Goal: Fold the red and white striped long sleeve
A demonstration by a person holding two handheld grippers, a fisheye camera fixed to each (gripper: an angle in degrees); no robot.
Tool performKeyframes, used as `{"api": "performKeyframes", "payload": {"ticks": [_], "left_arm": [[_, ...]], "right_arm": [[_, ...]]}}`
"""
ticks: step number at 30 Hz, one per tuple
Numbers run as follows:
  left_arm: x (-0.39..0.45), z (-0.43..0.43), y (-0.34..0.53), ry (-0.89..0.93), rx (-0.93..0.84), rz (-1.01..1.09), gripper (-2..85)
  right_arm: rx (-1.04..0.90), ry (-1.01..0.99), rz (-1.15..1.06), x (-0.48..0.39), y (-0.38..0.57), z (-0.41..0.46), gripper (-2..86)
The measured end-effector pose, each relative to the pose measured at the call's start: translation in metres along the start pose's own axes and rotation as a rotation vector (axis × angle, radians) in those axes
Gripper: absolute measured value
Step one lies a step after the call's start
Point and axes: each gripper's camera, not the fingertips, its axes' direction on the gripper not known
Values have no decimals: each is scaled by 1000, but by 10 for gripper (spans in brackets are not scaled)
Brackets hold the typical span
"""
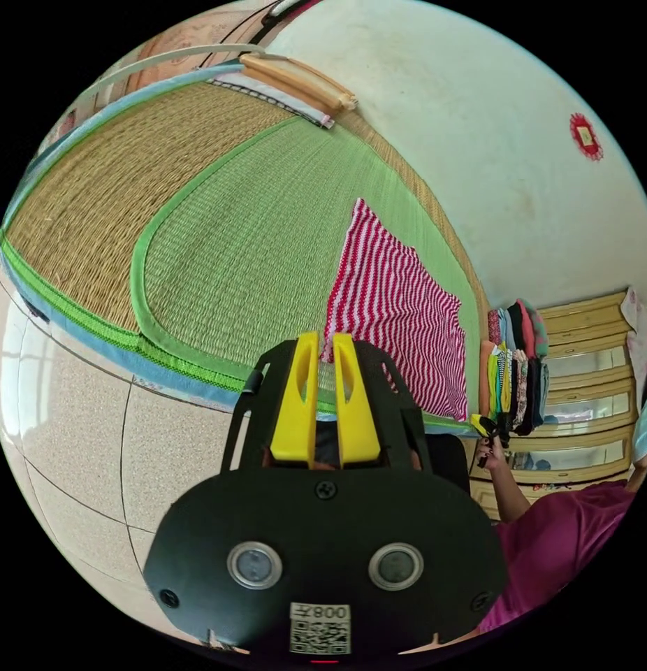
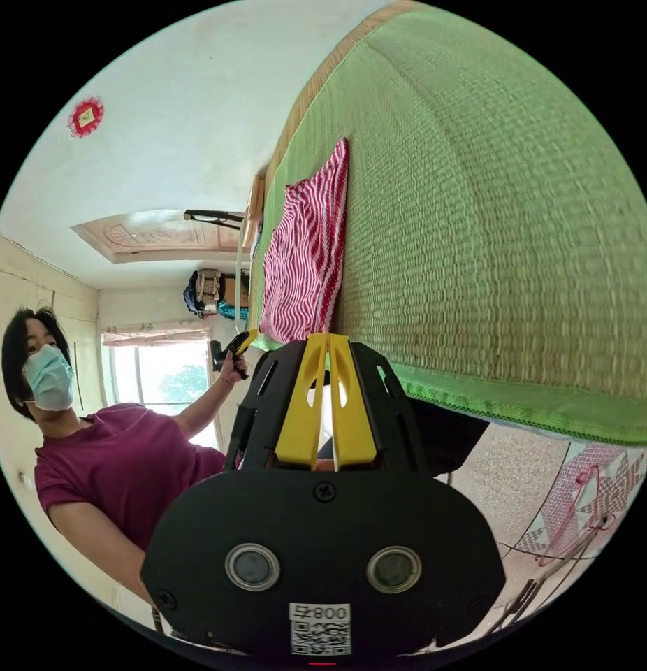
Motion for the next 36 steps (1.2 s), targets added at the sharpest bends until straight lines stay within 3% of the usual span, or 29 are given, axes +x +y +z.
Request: {"api": "performKeyframes", "payload": {"ticks": [8,13,15,19,28,31,36], "left_arm": [[126,65,-33,146,-87,283,37],[199,120,-46,149,-180,428,35],[215,137,-47,110,-213,452,30],[233,160,-43,-13,-272,455,13],[280,158,-32,57,-226,432,6],[296,168,-29,21,-272,419,6],[323,153,-23,44,-193,409,4]], "right_arm": [[51,317,-205,-109,-97,34,17],[-80,514,-334,-162,-141,94,12],[-160,693,-337,-165,-144,122,2],[-135,632,-308,-160,-145,109,-1],[-64,617,-329,-196,-133,103,1],[-78,584,-369,-213,-118,115,1],[-132,514,-427,-240,-77,130,1]]}}
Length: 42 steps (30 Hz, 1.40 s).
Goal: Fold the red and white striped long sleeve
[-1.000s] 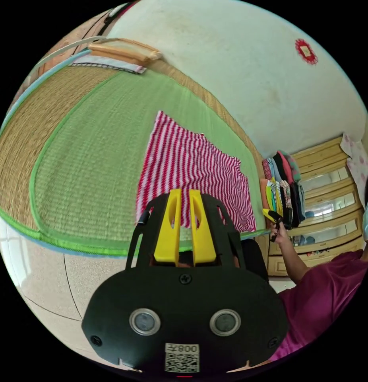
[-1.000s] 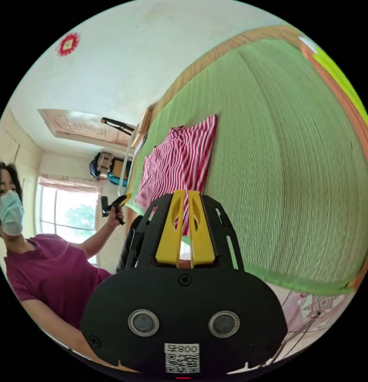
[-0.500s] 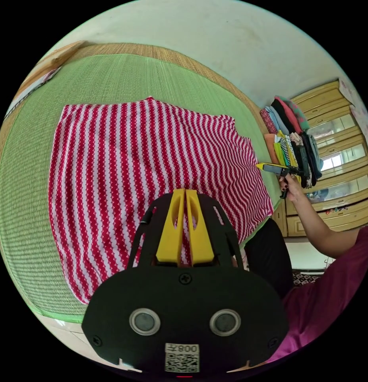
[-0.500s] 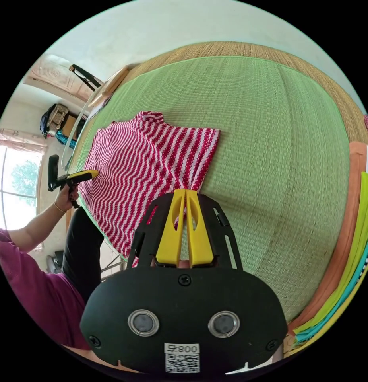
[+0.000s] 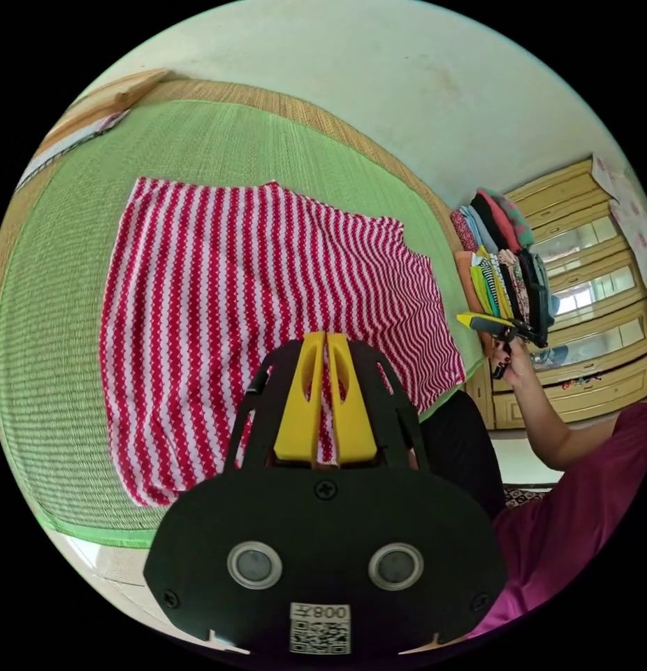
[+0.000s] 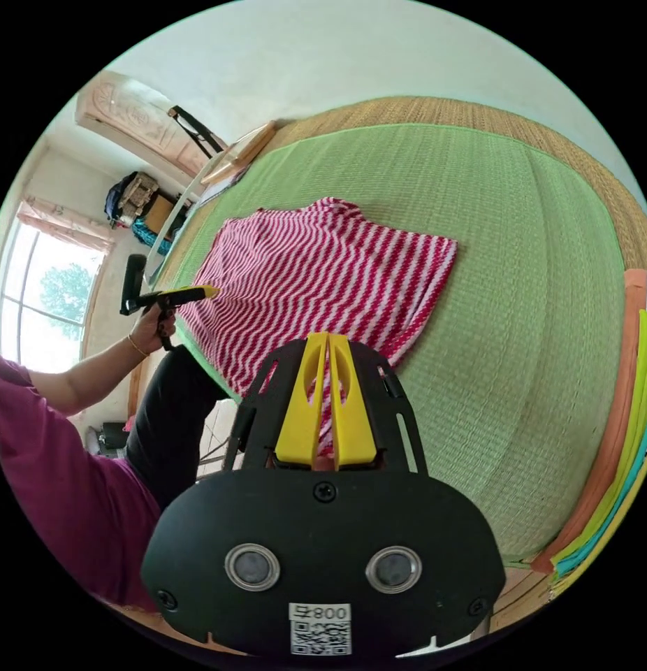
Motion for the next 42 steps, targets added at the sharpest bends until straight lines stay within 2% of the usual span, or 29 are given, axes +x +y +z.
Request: {"api": "performKeyframes", "payload": {"ticks": [5,9,12,16,24,32,37,42], "left_arm": [[16,7,2,-9,-27,-73,5],[59,-4,-1,-3,32,-29,11],[102,0,0,48,33,42,23],[177,33,0,119,-84,195,43],[324,94,-8,145,-203,450,61],[453,151,-28,62,-270,641,76],[518,178,-31,-44,-297,748,78],[560,196,-34,-177,-307,781,35]], "right_arm": [[-128,48,24,-9,32,38,2],[-31,41,78,-8,53,19,5],[16,25,131,-3,79,9,13],[73,-35,237,16,114,8,42],[104,-110,344,53,171,26,74],[98,-233,370,89,199,62,43],[163,-392,372,113,220,72,15],[161,-434,354,128,238,83,13]]}}
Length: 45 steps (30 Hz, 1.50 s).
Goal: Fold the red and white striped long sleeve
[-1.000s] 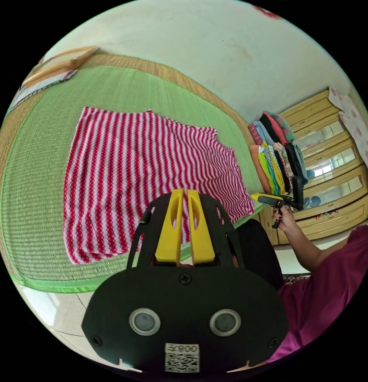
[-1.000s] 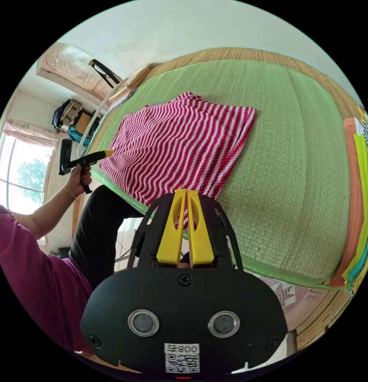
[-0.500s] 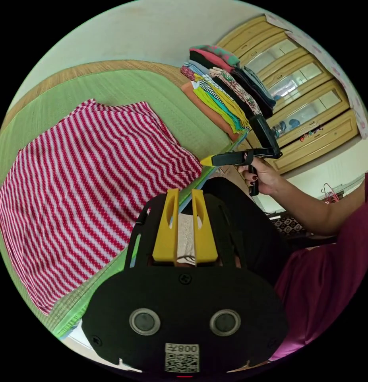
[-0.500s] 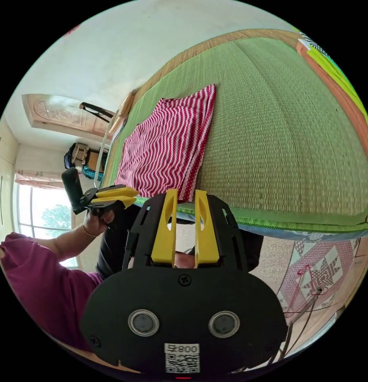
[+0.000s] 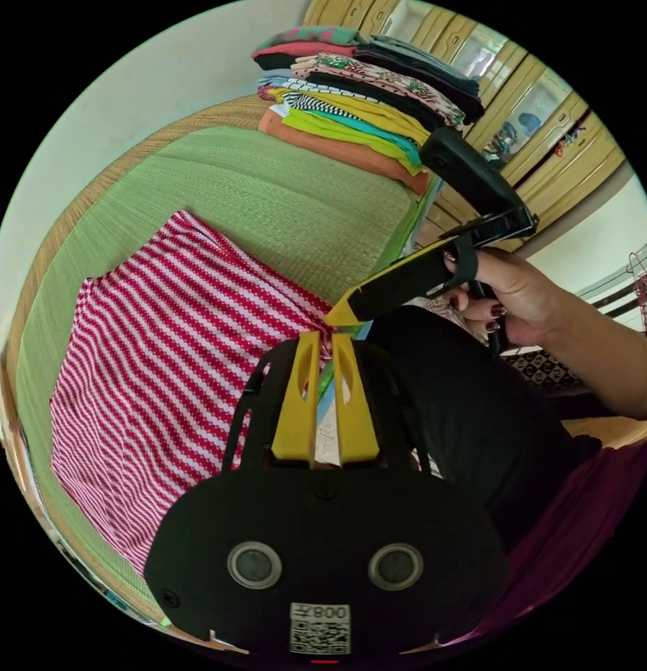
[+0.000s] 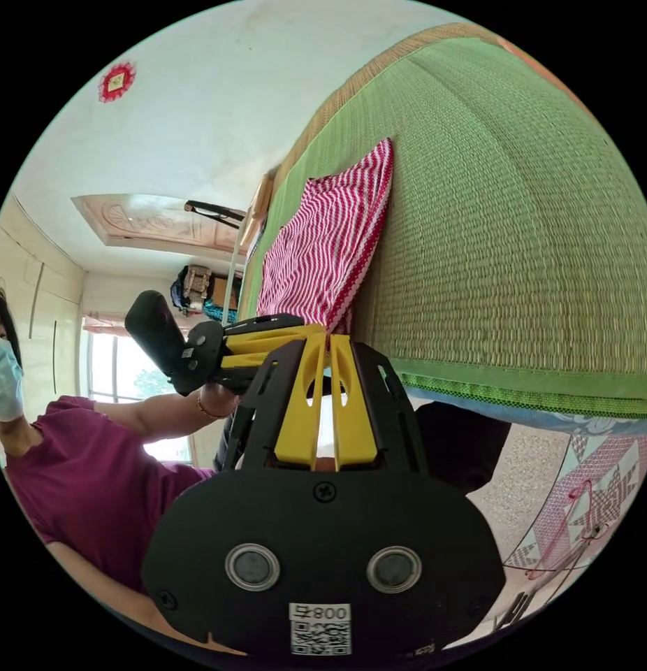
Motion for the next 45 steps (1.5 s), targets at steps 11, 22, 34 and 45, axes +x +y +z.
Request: {"api": "performKeyframes", "payload": {"ticks": [11,22,34,45], "left_arm": [[12,-28,-30,95,83,-103,7],[13,-46,-52,164,139,-154,7],[9,-50,-64,213,155,-166,7],[0,-56,-65,246,178,-187,6]], "right_arm": [[110,-33,87,74,-25,-6,82],[101,-94,133,131,-90,30,85],[64,-178,105,166,-145,69,61],[50,-163,79,176,-160,79,1]]}}
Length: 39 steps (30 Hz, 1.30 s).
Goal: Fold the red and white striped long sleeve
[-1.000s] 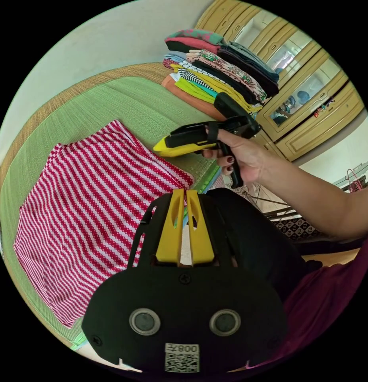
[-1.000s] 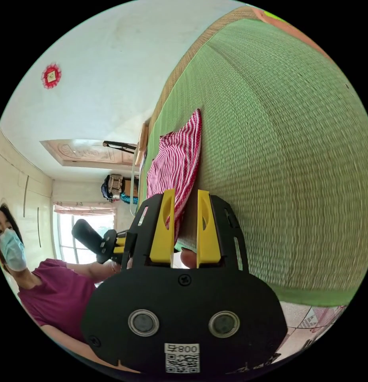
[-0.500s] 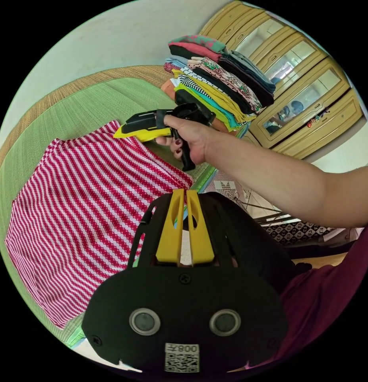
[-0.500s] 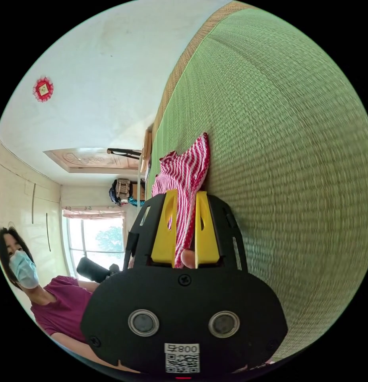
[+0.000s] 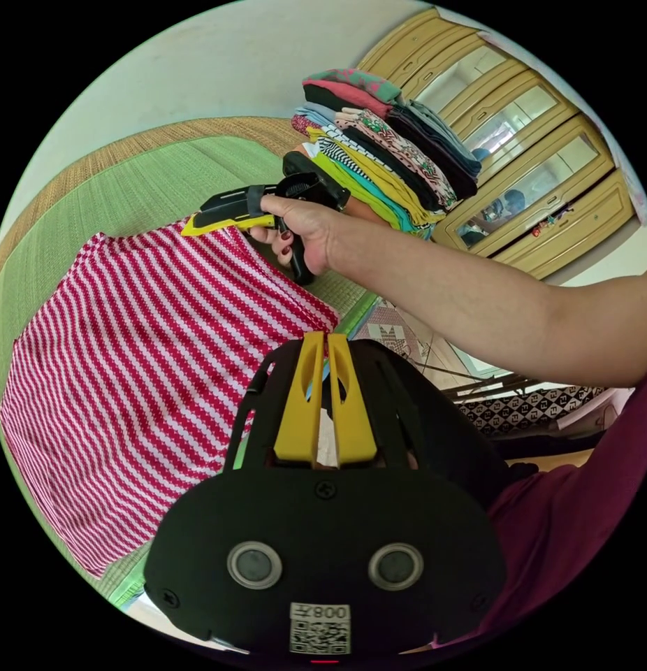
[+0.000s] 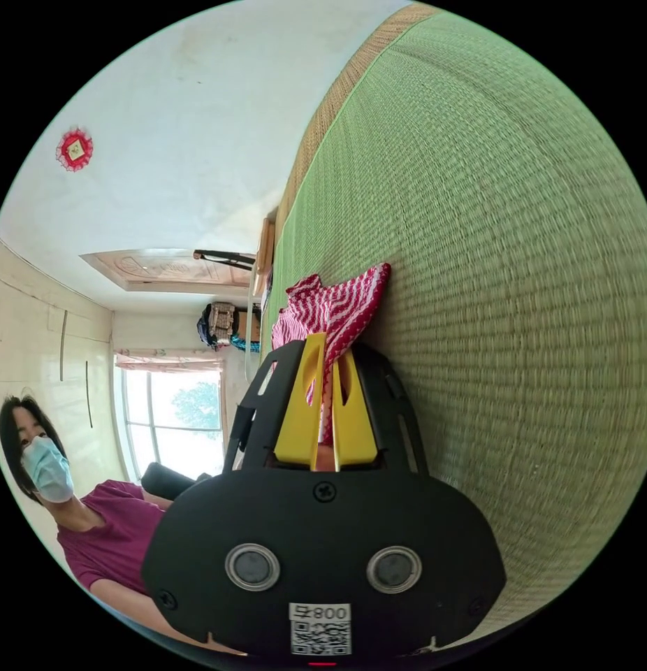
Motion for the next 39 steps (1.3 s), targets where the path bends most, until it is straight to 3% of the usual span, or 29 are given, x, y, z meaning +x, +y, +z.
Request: {"api": "performKeyframes", "payload": {"ticks": [19,27,35,39], "left_arm": [[-13,-18,8,63,43,4,5],[-23,-18,18,78,43,-6,5],[-30,-19,30,88,44,-6,6],[-35,-29,40,81,64,-11,6]], "right_arm": [[2,80,0,-18,-7,-12,6],[-47,247,-49,-47,-11,-24,77],[-92,240,-76,-62,-32,-22,83],[-123,327,-112,-82,-40,-35,85]]}}
